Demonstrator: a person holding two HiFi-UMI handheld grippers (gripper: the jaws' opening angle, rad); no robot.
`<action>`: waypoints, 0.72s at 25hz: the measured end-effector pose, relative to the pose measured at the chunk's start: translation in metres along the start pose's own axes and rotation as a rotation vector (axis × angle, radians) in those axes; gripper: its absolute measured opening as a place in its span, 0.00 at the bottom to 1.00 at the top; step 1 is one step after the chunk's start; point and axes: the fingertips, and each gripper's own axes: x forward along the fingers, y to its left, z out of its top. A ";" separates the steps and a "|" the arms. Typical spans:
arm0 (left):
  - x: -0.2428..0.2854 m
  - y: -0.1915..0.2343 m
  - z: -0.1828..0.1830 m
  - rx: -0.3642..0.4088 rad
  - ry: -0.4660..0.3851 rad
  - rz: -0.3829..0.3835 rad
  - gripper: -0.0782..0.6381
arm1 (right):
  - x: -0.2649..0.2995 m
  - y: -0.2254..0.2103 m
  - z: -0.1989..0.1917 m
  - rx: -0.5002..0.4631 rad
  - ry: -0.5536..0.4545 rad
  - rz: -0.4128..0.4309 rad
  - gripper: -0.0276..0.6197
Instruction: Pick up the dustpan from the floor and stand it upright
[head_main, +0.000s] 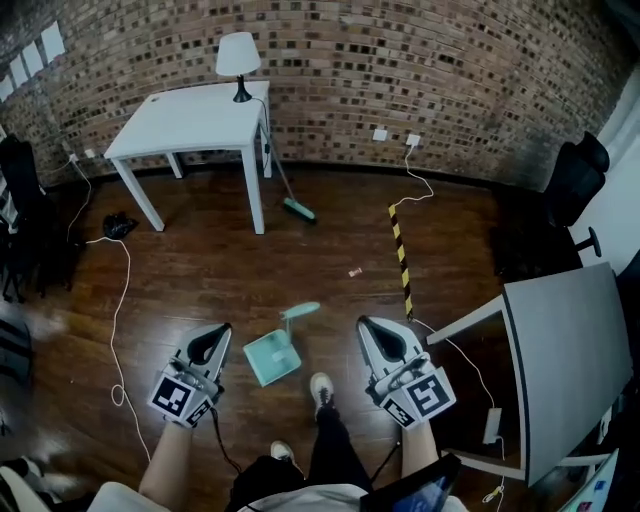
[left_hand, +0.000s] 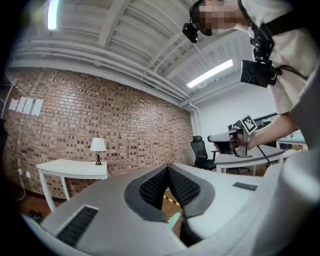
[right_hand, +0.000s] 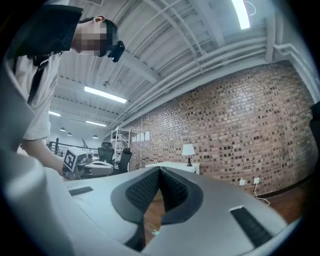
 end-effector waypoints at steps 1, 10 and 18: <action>-0.011 -0.003 0.012 0.000 0.001 0.007 0.10 | -0.006 0.010 0.009 0.003 0.001 -0.009 0.01; -0.090 -0.022 0.081 0.044 0.033 0.058 0.10 | -0.055 0.074 0.066 0.009 -0.029 -0.053 0.01; -0.111 -0.062 0.104 0.023 0.048 0.080 0.10 | -0.103 0.085 0.089 0.041 -0.035 -0.051 0.01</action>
